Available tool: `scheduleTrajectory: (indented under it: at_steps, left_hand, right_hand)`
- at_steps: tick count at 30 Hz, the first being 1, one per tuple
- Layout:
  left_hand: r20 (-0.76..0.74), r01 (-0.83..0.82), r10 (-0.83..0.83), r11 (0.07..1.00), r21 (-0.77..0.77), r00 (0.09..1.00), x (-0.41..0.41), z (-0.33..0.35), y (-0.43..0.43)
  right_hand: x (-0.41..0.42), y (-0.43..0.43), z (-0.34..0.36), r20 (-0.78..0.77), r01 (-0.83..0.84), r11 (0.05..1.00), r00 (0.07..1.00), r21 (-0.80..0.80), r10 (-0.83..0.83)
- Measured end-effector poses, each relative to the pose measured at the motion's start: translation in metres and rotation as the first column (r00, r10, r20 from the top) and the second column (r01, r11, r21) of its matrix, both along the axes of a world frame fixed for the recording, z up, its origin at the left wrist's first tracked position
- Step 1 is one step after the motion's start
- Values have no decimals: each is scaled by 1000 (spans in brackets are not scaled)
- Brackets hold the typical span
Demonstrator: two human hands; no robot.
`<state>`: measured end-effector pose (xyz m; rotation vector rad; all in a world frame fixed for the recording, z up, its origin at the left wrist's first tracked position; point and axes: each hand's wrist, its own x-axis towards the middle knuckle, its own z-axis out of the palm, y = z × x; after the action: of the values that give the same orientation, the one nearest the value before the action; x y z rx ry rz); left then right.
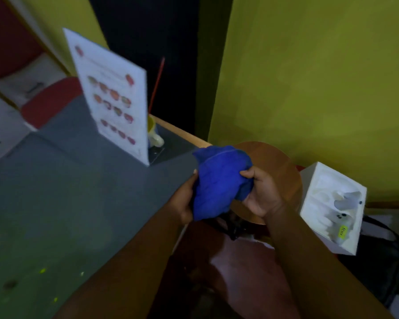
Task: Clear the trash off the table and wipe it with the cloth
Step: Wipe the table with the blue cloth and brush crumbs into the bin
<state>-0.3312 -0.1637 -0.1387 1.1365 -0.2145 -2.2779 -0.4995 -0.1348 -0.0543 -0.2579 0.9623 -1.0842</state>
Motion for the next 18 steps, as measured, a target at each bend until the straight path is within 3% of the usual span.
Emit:
scheduleTrajectory:
  at_steps: [3, 6, 8, 10, 12, 16, 18]
  left_hand:
    - [52, -58, 58, 998, -3, 997, 46, 14, 6]
    - [207, -98, 96, 995, 1, 974, 115, 21, 17]
    - [388, -94, 110, 994, -61, 915, 157, 30, 22]
    - [655, 66, 79, 979, -193, 752, 192, 34, 24]
    - [817, 244, 78, 935, -259, 571, 226, 33, 28]
    - [959, 528, 123, 813, -245, 256, 259, 22, 31]
    - [972, 594, 152, 771, -231, 180, 264, 16, 35]
  right_hand:
    - [29, -2, -4, -73, -24, 1000, 997, -5, 23]
    - [73, 0, -9, -285, -138, 990, 950, -30, 124]
    - [102, 4, -18, -431, -211, 977, 886, -41, 173]
    - [127, 12, -31, -542, -261, 965, 812, -6, 216]
    - [157, 23, -44, -622, -319, 946, 728, 67, 289]
    - [196, 47, -62, -634, -288, 926, 675, 244, 377]
    - [208, 61, -69, -650, -302, 904, 628, 304, 428]
